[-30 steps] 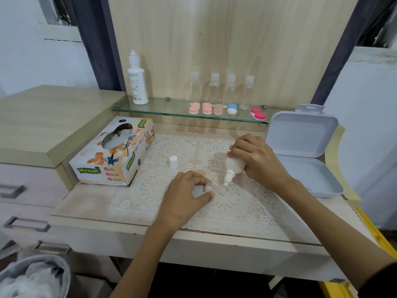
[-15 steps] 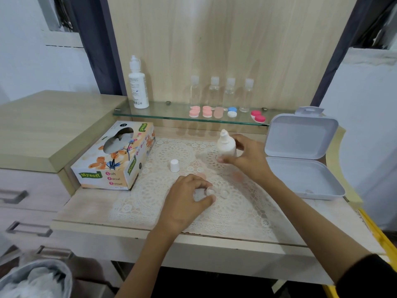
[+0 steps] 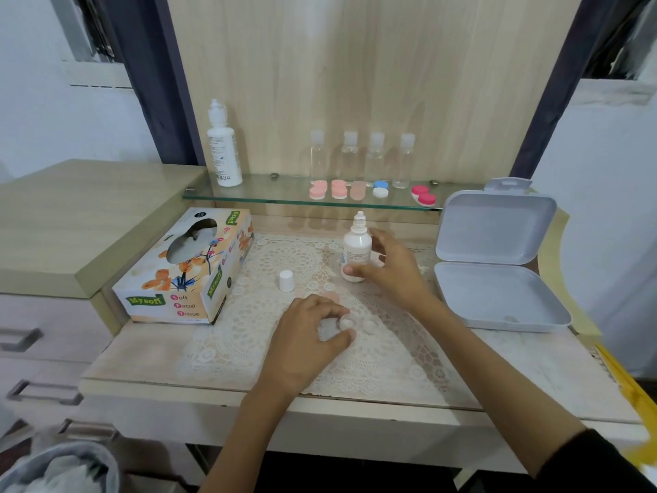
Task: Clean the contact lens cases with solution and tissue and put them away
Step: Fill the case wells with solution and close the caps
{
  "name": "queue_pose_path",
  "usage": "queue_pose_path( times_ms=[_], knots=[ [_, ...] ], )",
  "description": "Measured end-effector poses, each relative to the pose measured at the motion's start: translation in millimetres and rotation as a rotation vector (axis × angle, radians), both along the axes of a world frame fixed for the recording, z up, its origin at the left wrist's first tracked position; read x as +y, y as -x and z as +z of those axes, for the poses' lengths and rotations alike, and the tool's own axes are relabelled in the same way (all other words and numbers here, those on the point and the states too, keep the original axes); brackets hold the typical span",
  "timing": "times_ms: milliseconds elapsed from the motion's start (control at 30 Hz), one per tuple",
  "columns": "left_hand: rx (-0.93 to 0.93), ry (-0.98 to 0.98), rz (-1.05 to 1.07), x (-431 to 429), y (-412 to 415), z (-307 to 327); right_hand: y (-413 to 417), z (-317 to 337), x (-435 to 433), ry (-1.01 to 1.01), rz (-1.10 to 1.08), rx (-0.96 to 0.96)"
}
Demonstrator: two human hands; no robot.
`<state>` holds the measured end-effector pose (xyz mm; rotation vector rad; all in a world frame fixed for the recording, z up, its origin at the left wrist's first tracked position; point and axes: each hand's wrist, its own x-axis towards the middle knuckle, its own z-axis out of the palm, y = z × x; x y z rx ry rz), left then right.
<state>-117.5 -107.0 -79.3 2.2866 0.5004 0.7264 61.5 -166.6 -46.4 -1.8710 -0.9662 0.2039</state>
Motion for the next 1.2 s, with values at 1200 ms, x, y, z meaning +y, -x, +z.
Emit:
queue_pose_path(
  times_ms=[1200],
  knots=[
    [-0.023, -0.002, -0.085, 13, 2, 15, 41, -19, -75, 0.050, 0.155, -0.090]
  ],
)
